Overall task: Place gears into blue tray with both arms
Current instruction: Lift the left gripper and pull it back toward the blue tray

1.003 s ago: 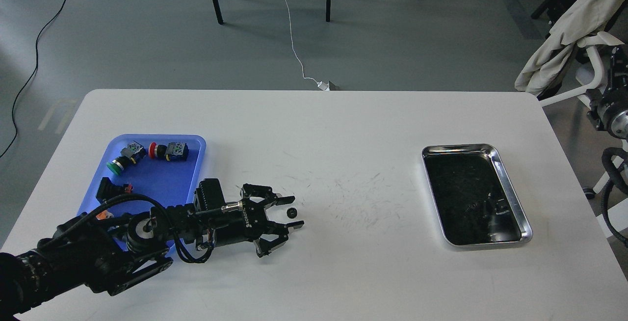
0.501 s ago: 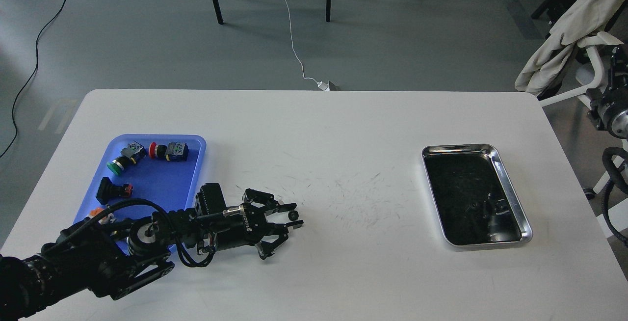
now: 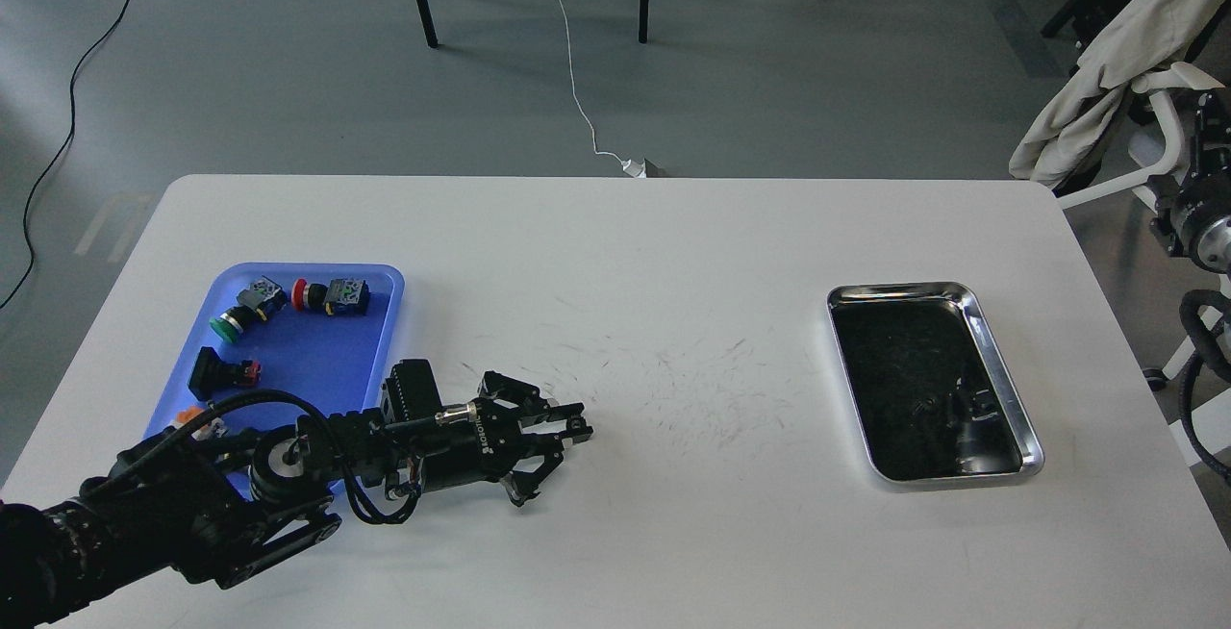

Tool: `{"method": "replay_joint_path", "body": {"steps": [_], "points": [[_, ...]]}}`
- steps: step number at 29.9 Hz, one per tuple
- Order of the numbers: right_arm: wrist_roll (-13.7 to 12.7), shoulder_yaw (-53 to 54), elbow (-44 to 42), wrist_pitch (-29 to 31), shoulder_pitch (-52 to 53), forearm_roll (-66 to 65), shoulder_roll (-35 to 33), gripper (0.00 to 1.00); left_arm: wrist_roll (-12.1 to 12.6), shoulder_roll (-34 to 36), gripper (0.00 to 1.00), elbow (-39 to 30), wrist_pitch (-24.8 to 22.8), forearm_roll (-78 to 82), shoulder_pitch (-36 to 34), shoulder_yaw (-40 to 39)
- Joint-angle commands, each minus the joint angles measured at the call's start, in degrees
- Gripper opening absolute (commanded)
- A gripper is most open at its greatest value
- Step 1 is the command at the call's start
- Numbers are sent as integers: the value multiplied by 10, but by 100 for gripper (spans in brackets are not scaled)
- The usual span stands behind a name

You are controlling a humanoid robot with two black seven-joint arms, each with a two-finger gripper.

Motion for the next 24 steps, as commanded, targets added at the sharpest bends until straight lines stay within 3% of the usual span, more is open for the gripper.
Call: {"method": "replay_joint_path", "body": {"steps": [1,7,17,24], "points": [[1,0,0,0,0,1,1,99,0,7,8,-6,0,0,-3,-1],[1,1,0,0,-1,1,1,99,0,45,8,-10,-1,0,-16,-7],[2,1,0,-1,0,1,1,99,0,156,8,-72,-5,0,-105,-9],[2,1,2,1,3,1,0,99,0,232,8,-71,2,0,-104,-5]]}}
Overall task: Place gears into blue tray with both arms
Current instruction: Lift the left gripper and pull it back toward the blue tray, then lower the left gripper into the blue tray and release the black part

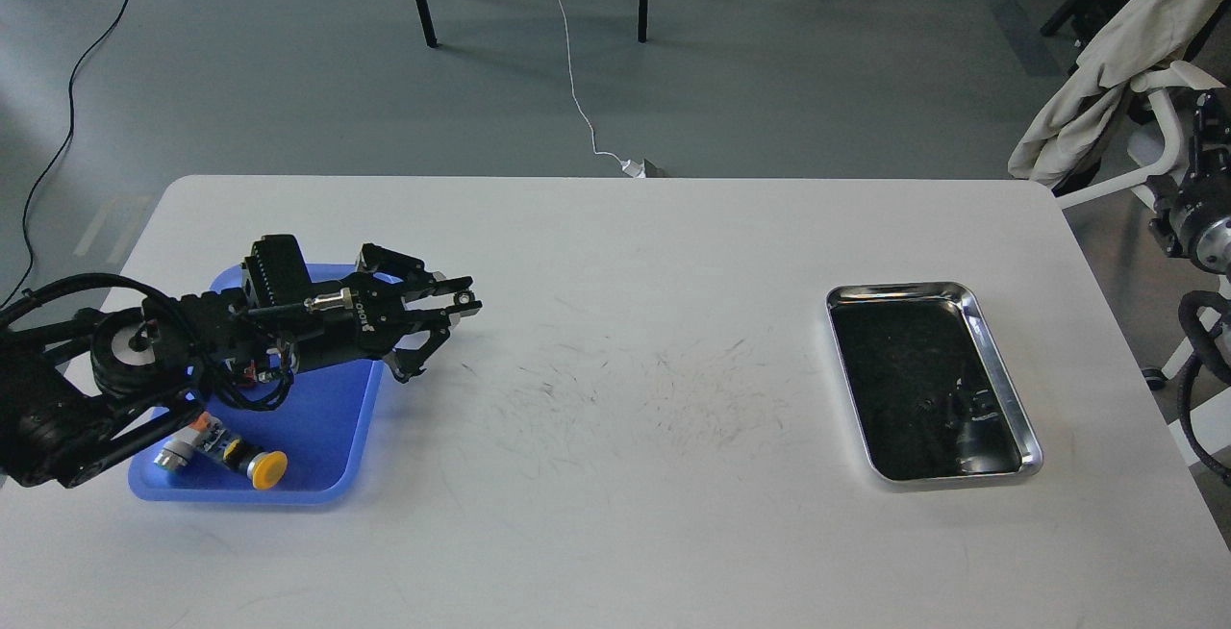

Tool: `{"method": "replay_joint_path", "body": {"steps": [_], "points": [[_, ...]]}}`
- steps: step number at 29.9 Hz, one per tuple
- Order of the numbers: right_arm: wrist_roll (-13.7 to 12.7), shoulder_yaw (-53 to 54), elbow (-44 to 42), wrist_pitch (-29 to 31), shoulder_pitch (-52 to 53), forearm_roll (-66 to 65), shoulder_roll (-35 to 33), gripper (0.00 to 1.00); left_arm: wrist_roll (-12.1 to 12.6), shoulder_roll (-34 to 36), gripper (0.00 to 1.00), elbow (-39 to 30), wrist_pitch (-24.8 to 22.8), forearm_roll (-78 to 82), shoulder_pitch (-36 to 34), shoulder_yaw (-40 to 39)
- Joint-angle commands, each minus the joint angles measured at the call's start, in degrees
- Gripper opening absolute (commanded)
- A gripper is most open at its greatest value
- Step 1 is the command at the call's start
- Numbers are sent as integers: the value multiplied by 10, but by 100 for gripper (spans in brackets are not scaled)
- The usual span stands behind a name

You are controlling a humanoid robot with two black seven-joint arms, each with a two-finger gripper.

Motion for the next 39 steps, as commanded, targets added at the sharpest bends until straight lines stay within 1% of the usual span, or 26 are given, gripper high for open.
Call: {"method": "replay_joint_path", "body": {"steps": [1,3,8,13,15,16,21,39], "points": [[0,0,1,1,2,0,-1,99,0,34,8,1,10,0,8,5],[0,1,1,1,2,0,-3,99,0,51,8,1,23,0,17,8],[0,1,2,2,4,0,-4,99,0,78,8,13,23,0,52,7],[0,1,3,1,4,0,-3,99,0,69,8,61,23,0,88,6],[0,1,3,2,4,0,-4,99,0,65,8,96,23,0,101,8],[0,1,3,2,4,0,-5,99,0,62,8,102,23,0,103,7],[0,1,3,2,4,0,-6,99,0,59,8,125,23,0,104,8],[0,1,2,0,3,0,-1,99,0,18,10,132,23,0,101,8]]}}
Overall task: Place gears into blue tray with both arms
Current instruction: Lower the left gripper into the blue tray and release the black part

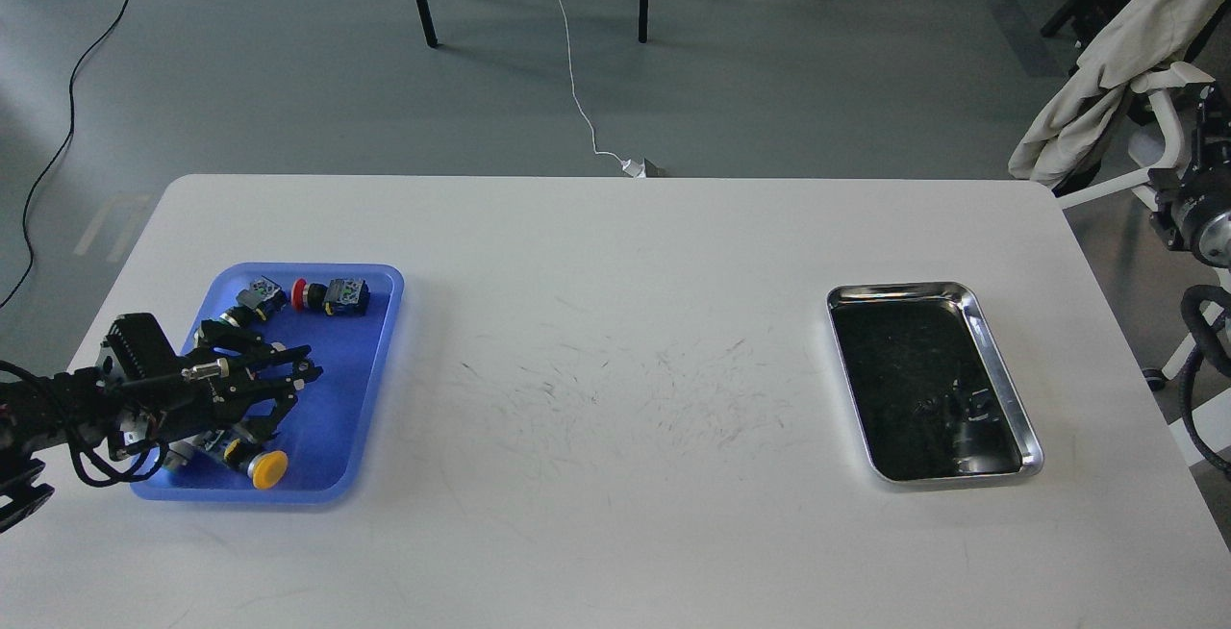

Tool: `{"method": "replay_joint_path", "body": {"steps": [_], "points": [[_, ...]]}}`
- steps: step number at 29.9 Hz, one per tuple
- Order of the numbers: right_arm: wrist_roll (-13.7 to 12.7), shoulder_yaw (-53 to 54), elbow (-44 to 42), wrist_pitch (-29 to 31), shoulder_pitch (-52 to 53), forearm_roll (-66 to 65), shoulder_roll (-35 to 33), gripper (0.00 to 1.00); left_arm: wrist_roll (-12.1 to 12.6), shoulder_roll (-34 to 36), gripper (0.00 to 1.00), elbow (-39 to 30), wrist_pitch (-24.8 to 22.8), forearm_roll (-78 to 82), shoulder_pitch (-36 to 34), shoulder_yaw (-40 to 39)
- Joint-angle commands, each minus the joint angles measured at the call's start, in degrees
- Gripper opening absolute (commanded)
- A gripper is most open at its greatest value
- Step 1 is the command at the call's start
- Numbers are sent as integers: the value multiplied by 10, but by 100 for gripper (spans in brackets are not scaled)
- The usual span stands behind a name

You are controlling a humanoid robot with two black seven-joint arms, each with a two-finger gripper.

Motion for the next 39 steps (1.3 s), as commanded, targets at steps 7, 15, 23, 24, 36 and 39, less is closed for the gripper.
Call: {"method": "replay_joint_path", "body": {"steps": [7,15,23,24,36,39], "points": [[0,0,-1,-2,0,0,0,99,0,-10,10,13,0,0,-6,0],[1,0,-1,-2,0,0,0,99,0,-11,18,22,0,0,-6,0],[0,0,0,-2,1,0,0,99,0,-16,29,25,0,0,-3,0],[1,0,0,-2,1,0,0,99,0,-16,30,25,0,0,-3,0],[0,-1,1,-2,1,0,-3,99,0,-13,35,36,0,0,-8,-1],[0,-1,1,-1,1,0,-4,99,0,-11,37,29,0,-1,-17,-1]]}}
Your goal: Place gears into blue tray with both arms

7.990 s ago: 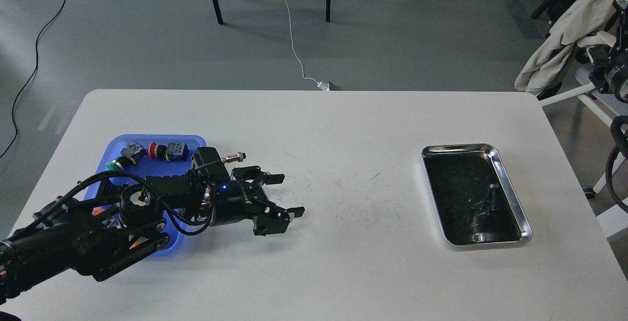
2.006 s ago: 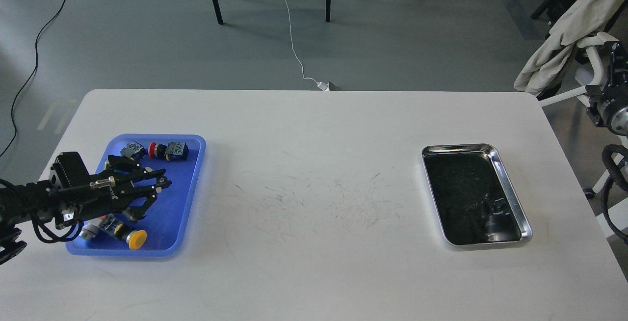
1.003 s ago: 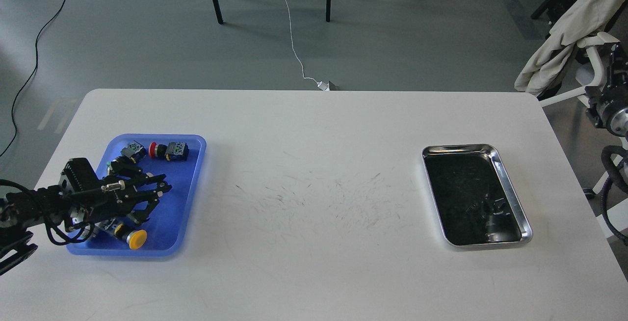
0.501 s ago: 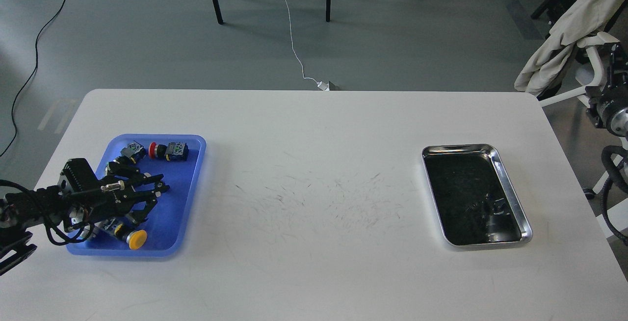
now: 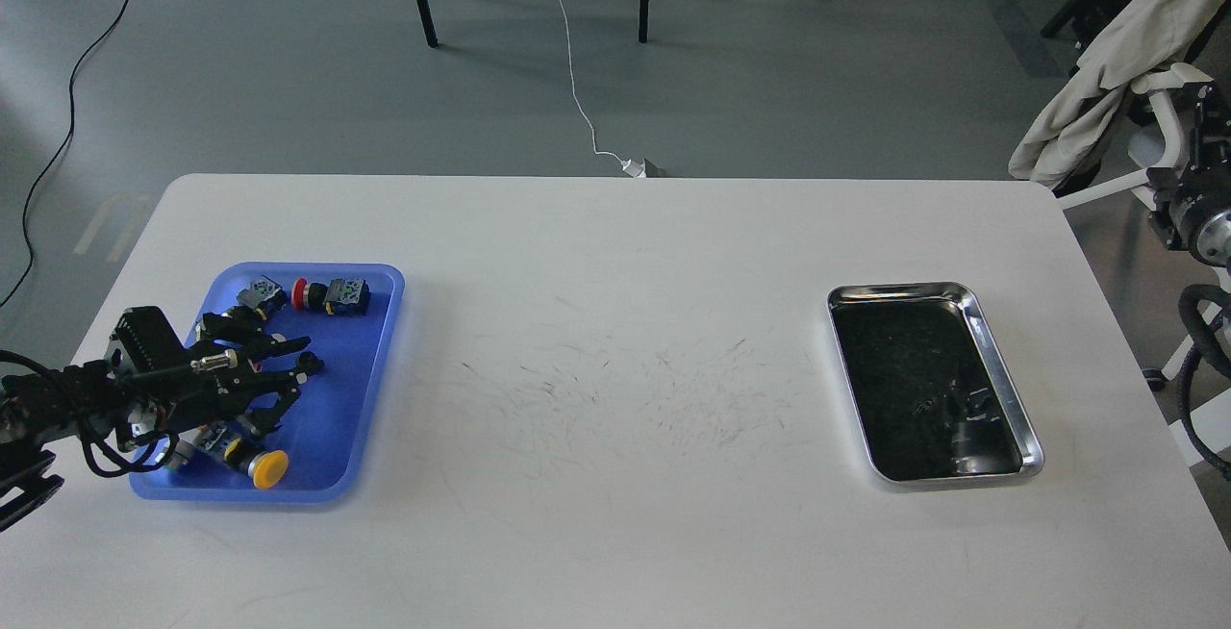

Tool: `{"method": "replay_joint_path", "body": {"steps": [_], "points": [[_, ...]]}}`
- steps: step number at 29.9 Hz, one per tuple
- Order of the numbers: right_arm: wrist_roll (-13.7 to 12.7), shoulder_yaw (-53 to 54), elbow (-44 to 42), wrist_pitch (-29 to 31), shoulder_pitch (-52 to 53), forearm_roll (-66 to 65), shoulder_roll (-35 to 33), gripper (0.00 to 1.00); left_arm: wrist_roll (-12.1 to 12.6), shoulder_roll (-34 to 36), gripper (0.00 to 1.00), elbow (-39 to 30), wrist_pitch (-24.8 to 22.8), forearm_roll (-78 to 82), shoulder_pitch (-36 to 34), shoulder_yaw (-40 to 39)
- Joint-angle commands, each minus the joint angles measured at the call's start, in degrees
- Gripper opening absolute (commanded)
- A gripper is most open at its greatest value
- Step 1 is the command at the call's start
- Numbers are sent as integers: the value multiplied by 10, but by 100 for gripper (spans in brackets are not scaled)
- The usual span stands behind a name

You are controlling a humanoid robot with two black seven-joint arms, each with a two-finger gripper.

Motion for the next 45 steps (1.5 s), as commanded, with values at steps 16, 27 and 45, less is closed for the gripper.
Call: {"method": "replay_joint_path", "body": {"steps": [16,27,45], "points": [[-1,-2,2,1,-5,-6,-2,99,0,29,75,-37,0,-245,-58,-4],[-12,-28,41,6,2,-8,-15,99,0,13,88,-73,0,-509,-105,-10],[-55,-225,270,22,102,-162,-129,99,0,-45,91,-92,-201,-871,-166,-88]]}}
